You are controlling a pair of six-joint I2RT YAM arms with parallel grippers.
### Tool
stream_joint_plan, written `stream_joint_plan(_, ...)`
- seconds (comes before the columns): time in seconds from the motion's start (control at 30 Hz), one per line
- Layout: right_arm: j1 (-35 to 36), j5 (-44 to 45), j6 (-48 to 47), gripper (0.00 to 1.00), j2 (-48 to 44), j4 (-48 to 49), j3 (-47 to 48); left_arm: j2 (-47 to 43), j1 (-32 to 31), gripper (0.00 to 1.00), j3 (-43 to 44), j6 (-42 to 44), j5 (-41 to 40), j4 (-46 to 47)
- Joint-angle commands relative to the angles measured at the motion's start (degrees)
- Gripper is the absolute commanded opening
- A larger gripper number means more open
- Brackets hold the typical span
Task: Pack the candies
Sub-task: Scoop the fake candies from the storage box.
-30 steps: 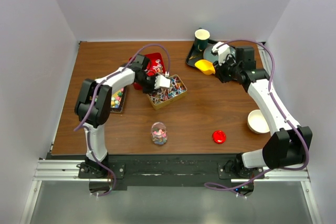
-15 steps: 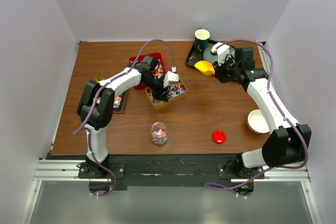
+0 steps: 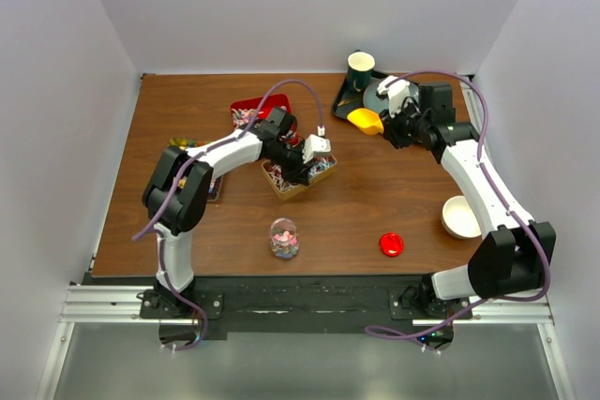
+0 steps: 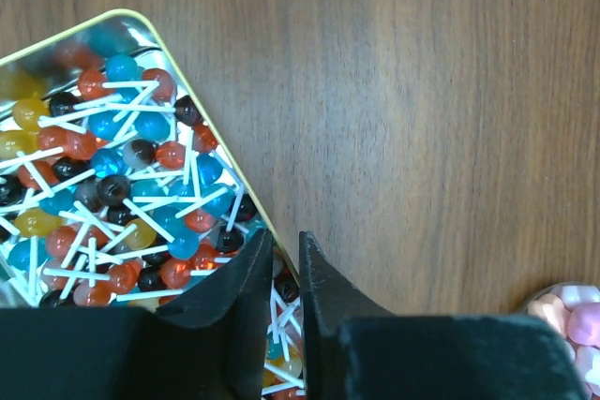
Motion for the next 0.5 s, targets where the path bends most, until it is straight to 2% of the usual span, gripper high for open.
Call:
stream_joint_plan(0.0, -0.29, -1.43, -0.13, 0.00, -1.32, 1.72, 0.22, -1.08, -1.93, 0.18, -1.21, 3.43, -0.96, 1.77)
stream_joint_plan(0.3, -0.20, -1.52, -0.74, 0.00, -1.32, 1.19, 0.21, -2.57, -3.34, 0.14, -3.93, 15.29, -1.67, -2.62)
stream_joint_plan(0.47, -0.20, -4.50, -3.64, 0.00, -0.62, -0.39, 0.83, -5.03, -3.43, 0.14, -6.65, 22.85, -3.07, -3.95)
